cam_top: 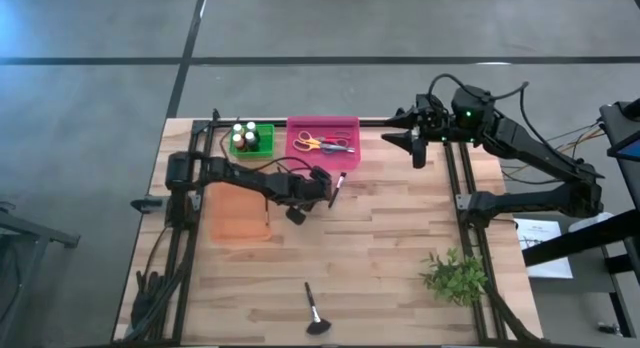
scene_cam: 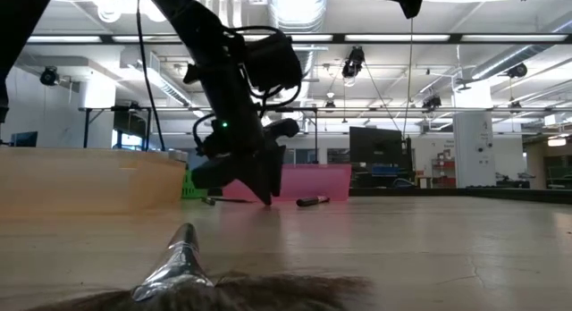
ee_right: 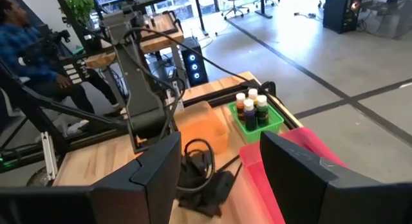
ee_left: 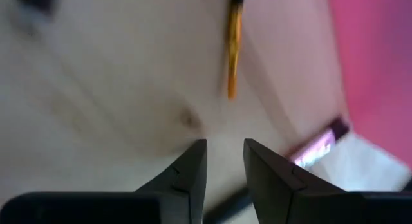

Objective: Pick & Place Paint Supplies
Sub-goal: Put the black paintbrush into the orange bin

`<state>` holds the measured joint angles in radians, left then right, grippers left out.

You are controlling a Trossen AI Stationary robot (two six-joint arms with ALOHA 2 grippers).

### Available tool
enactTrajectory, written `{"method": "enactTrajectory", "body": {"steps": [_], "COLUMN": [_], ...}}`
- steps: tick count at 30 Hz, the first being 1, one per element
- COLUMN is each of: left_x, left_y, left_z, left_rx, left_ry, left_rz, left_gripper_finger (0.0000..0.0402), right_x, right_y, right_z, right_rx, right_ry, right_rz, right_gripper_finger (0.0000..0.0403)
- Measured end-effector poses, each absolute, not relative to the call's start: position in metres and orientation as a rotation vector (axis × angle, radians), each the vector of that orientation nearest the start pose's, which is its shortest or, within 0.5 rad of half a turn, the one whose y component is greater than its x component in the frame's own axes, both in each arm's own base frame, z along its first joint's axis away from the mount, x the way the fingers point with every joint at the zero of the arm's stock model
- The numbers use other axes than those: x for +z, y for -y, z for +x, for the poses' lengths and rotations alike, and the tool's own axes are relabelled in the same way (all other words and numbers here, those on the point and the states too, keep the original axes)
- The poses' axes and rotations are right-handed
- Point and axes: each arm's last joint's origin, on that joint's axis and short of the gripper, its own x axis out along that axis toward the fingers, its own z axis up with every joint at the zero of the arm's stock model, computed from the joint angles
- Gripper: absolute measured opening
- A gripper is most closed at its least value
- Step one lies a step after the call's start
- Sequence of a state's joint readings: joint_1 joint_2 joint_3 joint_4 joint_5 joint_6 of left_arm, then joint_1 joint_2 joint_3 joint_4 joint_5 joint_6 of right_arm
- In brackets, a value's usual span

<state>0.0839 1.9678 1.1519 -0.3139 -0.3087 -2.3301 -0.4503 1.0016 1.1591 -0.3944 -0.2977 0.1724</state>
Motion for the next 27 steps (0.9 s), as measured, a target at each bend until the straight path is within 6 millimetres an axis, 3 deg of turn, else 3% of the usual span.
{"method": "enactTrajectory", "body": {"steps": [11,27], "left_x": [0.131,0.127], "left_y": [-0.038,-0.023], "left_z": [0.36,0.339], "left_rx": [1.514,1.684], "left_ry": [-0.14,-0.321], "left_rz": [-1.774,-1.59], "left_gripper_finger": [0.011,0.011], "right_x": [0.401,0.4], "right_y": [0.078,0.078], "right_z": [0.18,0.18], "right_rx": [-0.181,-0.183], "right_ry": [-0.23,-0.233], "right_rz": [0.273,0.267], "right_gripper_finger": [0.0207,0.0207]}}
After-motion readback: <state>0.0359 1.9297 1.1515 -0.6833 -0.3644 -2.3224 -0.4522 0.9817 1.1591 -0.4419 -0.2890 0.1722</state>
